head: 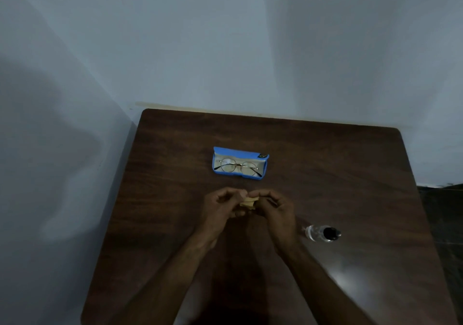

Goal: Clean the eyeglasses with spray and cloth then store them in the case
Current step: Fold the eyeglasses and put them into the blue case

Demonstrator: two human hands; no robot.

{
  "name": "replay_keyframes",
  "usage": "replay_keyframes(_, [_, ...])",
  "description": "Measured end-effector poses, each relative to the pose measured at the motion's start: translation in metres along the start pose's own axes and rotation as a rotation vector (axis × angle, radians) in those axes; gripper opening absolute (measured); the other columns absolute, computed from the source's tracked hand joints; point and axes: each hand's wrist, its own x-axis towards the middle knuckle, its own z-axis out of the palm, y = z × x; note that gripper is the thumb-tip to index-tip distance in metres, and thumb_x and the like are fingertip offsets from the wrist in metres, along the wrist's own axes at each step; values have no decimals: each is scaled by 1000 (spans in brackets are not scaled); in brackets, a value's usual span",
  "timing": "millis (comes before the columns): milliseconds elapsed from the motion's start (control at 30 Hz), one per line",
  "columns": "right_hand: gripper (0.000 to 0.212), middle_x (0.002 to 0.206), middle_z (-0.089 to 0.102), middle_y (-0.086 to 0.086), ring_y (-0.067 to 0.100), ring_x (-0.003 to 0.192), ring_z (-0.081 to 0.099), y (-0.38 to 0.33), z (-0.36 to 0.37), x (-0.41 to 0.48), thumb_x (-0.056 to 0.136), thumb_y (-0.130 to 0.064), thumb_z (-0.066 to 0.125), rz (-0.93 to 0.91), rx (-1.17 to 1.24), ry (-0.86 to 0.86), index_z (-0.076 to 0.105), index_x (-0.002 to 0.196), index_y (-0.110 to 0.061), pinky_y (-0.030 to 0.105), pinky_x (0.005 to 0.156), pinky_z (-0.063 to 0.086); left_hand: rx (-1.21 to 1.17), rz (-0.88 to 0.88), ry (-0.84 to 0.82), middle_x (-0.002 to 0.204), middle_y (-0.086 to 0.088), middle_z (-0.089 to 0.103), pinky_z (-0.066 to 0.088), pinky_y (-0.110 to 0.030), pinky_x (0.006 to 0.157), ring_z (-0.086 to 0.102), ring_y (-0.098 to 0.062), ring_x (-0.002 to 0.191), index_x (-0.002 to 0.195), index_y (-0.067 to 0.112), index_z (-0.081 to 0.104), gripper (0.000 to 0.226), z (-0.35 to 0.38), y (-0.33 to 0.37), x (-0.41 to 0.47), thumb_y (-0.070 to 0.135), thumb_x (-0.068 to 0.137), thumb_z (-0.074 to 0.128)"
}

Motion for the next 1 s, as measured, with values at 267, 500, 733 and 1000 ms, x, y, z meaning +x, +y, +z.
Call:
replay_keyframes(267, [20, 96, 81, -1, 14, 93, 77, -6, 26, 43, 86, 4, 76, 1, 13, 116, 77, 97, -13, 24, 80, 62, 148, 183, 153, 106, -1, 81, 63, -27, 86, 77, -12, 100, 107, 13, 80, 25, -6, 11, 57, -3, 88, 80])
replay_keyframes(500, [19, 97, 76, -3, 12, 94, 73, 5, 50, 90, 88, -2, 77, 109, -115, 281, 72, 95, -19, 34, 91, 62, 403, 220, 324, 107, 10, 75, 62, -27, 89, 72, -5, 100, 101, 24, 76, 20, -5, 14, 98, 9, 89, 82])
replay_keyframes(733, [13, 106, 73, -2, 14, 101, 70, 12, 57, 103, 93, -6, 72, 118, -298, 387, 73, 103, -14, 40, 98, 59, 589, 385, 370, 109, 3, 72, 60, -26, 86, 70, -8, 97, 103, 13, 74, 18, -3, 6, 102, 13, 88, 83])
replay_keyframes(1000, [14, 118, 69, 1, 15, 110, 64, 24, 55, 107, 96, -7, 67, -121, -712, 245, 74, 105, -15, 28, 96, 51, 752, 362, 312, 126, 3, 67, 57, -35, 101, 65, -11, 113, 116, 17, 72, 23, -7, -8, 113, 20, 94, 77])
